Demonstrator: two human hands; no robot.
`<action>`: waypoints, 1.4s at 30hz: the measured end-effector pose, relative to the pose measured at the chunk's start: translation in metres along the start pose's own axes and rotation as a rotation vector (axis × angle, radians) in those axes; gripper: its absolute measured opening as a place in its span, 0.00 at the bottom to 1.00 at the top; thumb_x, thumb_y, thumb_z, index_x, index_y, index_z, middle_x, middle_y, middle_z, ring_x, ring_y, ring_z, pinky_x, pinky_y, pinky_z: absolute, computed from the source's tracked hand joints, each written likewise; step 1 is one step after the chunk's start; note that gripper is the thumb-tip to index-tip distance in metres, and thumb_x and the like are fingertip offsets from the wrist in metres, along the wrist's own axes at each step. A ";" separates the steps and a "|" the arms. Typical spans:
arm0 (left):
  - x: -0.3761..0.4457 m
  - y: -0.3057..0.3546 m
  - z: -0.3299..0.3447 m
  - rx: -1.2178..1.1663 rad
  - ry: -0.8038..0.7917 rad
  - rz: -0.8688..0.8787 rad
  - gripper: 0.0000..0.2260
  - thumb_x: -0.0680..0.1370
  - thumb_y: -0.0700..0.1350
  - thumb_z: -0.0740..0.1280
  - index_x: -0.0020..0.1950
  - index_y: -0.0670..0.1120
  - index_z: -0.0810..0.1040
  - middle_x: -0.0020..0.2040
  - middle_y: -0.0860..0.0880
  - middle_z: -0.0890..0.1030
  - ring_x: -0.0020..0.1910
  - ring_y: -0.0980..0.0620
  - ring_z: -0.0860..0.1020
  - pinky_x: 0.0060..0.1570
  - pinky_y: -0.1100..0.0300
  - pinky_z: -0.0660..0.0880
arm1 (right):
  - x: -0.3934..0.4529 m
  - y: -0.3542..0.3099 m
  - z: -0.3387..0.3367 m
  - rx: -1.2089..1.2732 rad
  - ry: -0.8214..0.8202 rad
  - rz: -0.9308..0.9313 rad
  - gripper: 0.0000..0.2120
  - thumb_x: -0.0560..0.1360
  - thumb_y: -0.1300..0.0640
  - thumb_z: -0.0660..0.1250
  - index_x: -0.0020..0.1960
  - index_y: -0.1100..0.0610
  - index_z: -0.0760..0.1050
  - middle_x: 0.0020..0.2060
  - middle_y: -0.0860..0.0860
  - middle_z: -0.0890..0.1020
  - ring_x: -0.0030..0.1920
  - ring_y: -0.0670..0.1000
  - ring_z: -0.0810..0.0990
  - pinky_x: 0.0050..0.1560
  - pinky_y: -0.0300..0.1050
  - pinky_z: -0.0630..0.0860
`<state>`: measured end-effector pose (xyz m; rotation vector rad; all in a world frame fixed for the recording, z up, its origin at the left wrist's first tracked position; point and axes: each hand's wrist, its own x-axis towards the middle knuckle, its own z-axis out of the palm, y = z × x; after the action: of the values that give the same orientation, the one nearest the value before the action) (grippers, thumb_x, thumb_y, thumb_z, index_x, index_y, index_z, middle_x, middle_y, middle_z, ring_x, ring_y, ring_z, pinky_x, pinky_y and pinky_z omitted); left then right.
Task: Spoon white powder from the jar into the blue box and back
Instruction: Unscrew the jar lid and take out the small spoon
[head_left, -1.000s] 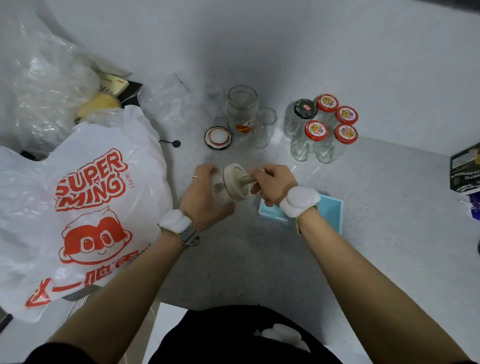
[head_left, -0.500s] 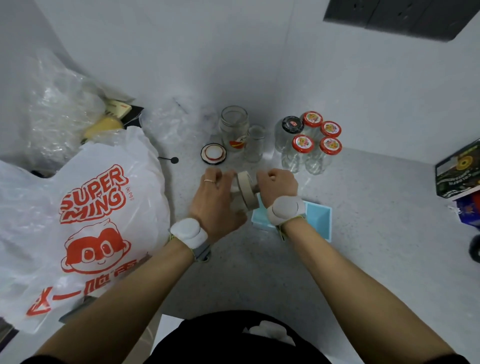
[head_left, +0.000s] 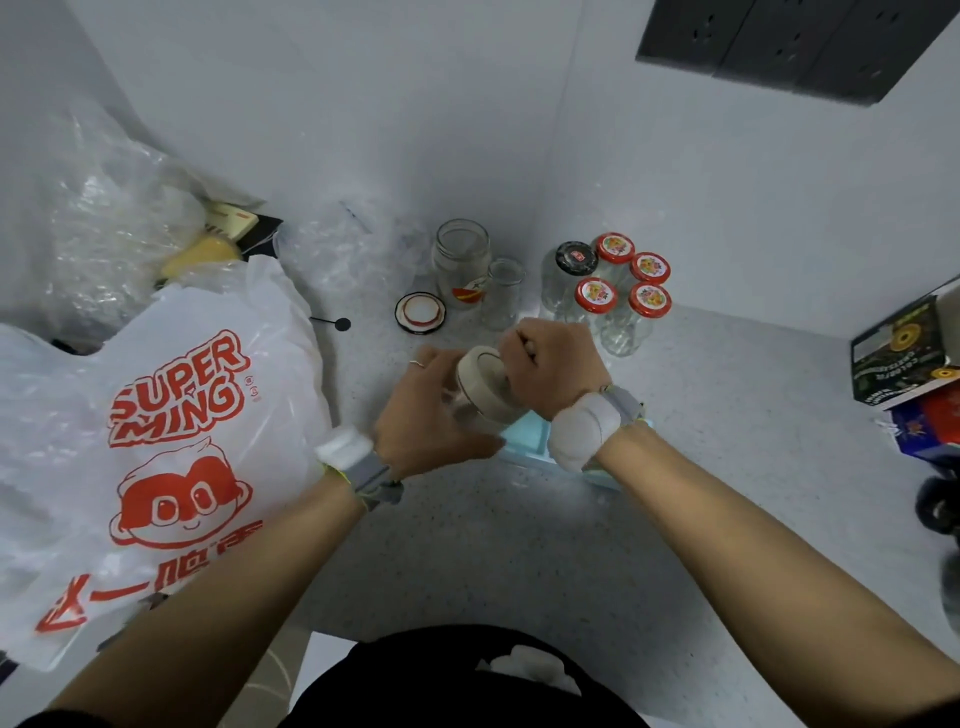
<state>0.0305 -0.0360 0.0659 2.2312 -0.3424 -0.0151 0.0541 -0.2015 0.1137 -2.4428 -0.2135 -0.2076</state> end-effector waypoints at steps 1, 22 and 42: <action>0.001 -0.002 0.005 0.062 0.063 0.004 0.37 0.58 0.54 0.81 0.63 0.49 0.72 0.57 0.50 0.69 0.47 0.59 0.68 0.47 0.65 0.73 | 0.008 -0.002 -0.001 -0.022 -0.084 0.193 0.20 0.75 0.52 0.60 0.27 0.57 0.65 0.24 0.53 0.71 0.26 0.52 0.68 0.28 0.42 0.64; 0.006 -0.008 -0.018 -0.227 -0.388 -0.037 0.36 0.59 0.45 0.83 0.63 0.54 0.71 0.56 0.55 0.74 0.53 0.61 0.76 0.52 0.72 0.72 | -0.020 0.010 0.004 -0.051 0.142 -0.420 0.15 0.74 0.56 0.60 0.31 0.49 0.60 0.23 0.43 0.61 0.23 0.47 0.59 0.27 0.37 0.57; -0.006 -0.033 -0.003 -0.184 -0.137 -0.080 0.37 0.56 0.51 0.82 0.61 0.59 0.68 0.56 0.55 0.70 0.54 0.55 0.75 0.52 0.62 0.74 | -0.018 0.011 -0.004 0.088 -0.046 -0.143 0.06 0.74 0.53 0.69 0.49 0.54 0.78 0.41 0.48 0.80 0.38 0.46 0.76 0.40 0.41 0.74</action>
<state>0.0326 -0.0129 0.0418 2.0642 -0.3128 -0.2348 0.0388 -0.2145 0.1067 -2.3481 -0.4096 -0.2006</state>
